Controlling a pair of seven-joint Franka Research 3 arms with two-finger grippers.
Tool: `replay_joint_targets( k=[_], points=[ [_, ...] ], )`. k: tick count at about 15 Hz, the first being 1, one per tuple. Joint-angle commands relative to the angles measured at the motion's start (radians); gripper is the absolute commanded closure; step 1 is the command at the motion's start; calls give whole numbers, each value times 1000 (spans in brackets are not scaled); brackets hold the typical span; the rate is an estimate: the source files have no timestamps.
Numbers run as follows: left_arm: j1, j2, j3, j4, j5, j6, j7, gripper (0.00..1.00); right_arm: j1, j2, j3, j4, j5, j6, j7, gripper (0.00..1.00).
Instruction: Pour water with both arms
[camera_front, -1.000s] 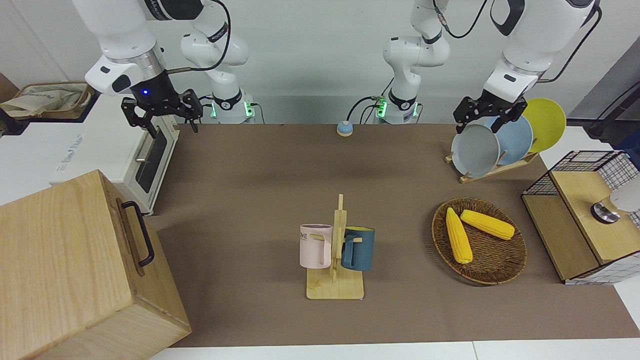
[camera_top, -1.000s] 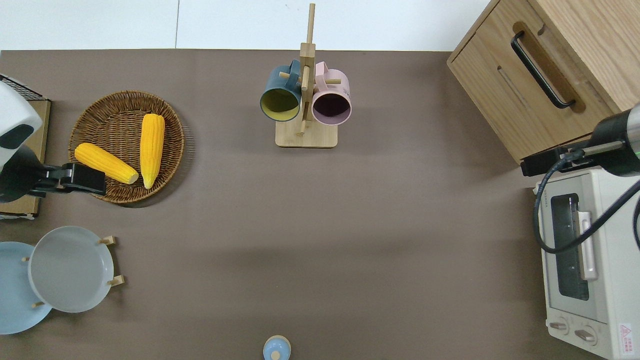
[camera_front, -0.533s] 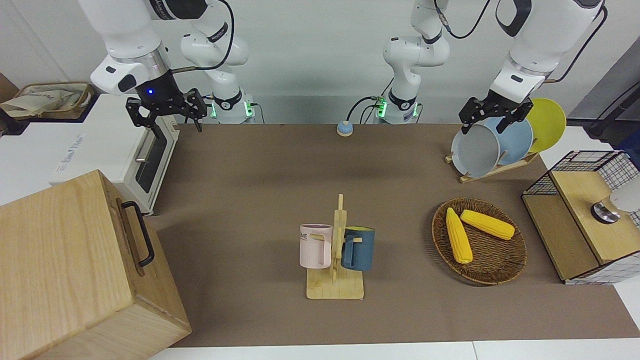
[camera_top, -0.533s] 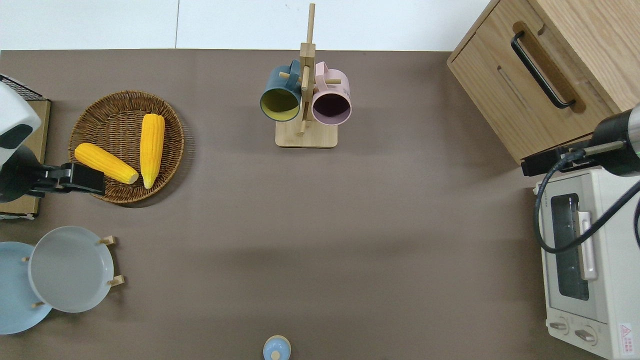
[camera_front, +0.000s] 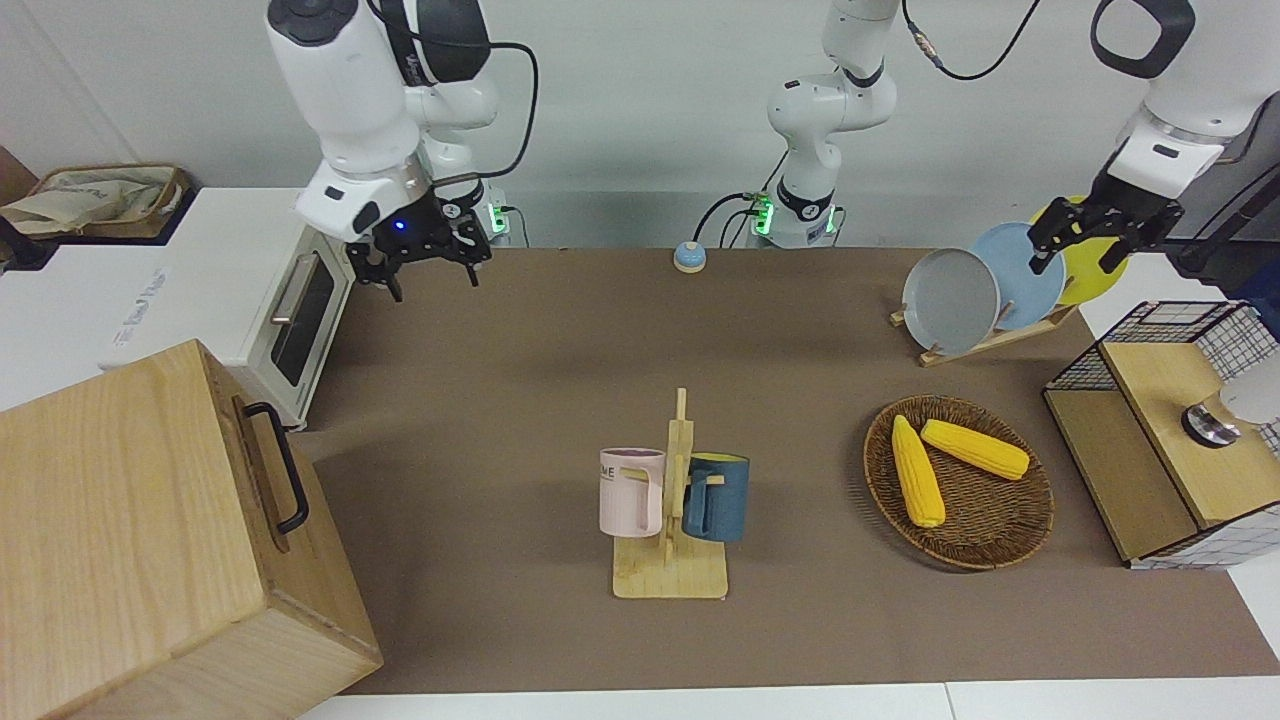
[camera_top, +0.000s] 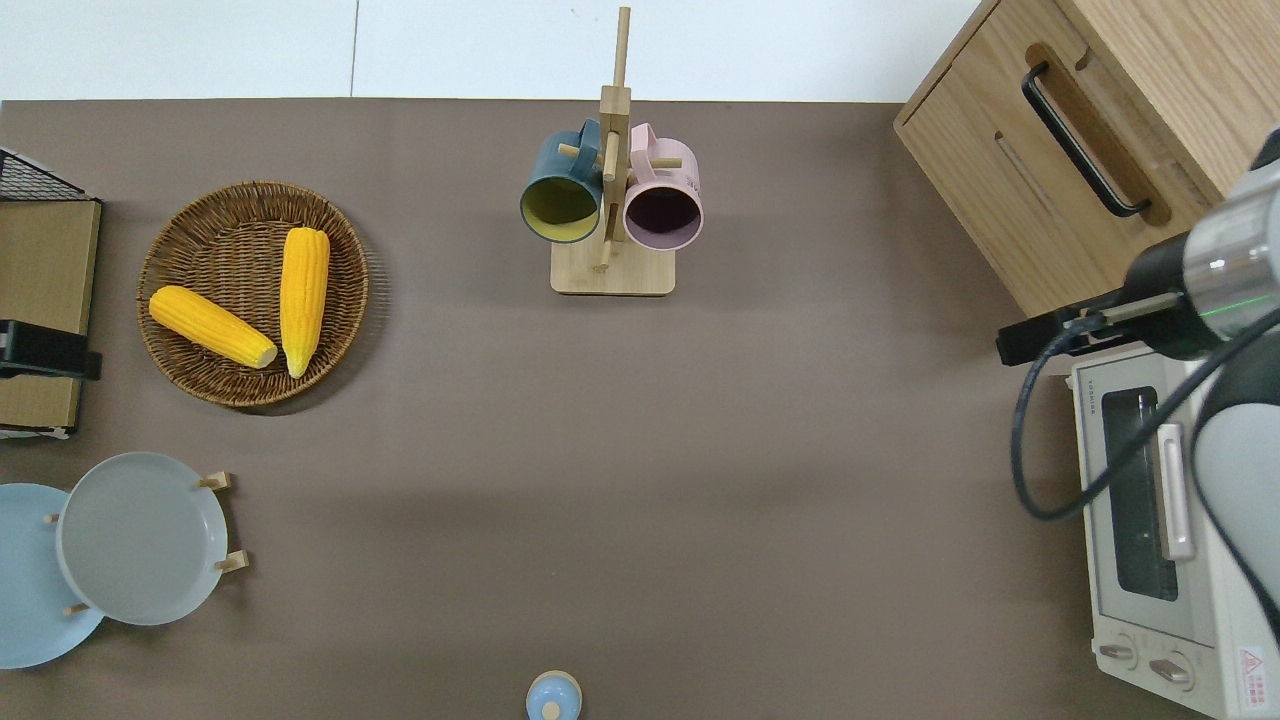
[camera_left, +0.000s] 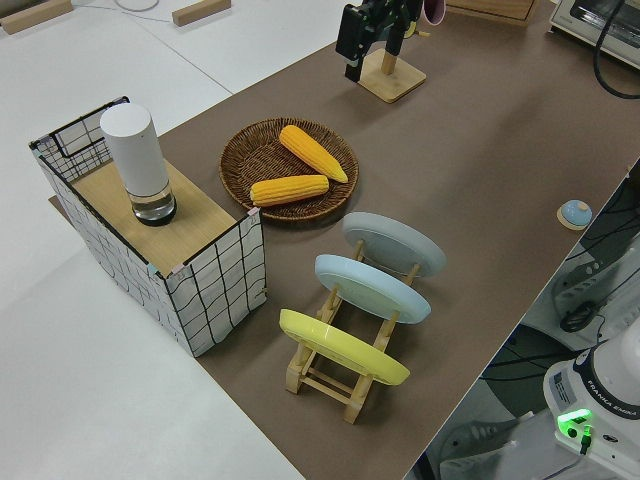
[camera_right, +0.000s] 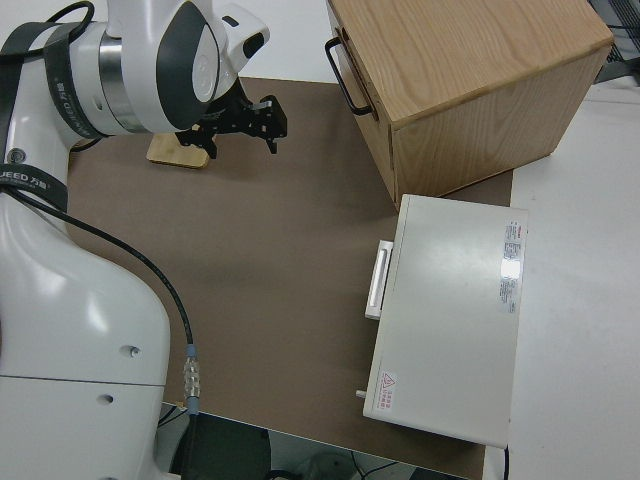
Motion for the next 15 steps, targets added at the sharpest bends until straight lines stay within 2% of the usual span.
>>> replay_joint_targets(
  k=[1,7,10,13,15],
  points=[
    [100,15,-9,16,-6,72,110,9,84,70,-2,-43,6,139,99,9],
    [246,56,-9,16,-67,166,311,9,190,205,-4,-41,-12,367,216,9],
    [324,96,-10,15,-166,237,423,9,216,239,-4,-37,-34,478,225,9],
    [359,133,-12,12,-252,341,472,9,242,269,-4,-35,-162,596,251,9],
    [376,147,-12,-10,-308,421,484,7,246,285,-4,-31,-240,650,265,19]
  ],
)
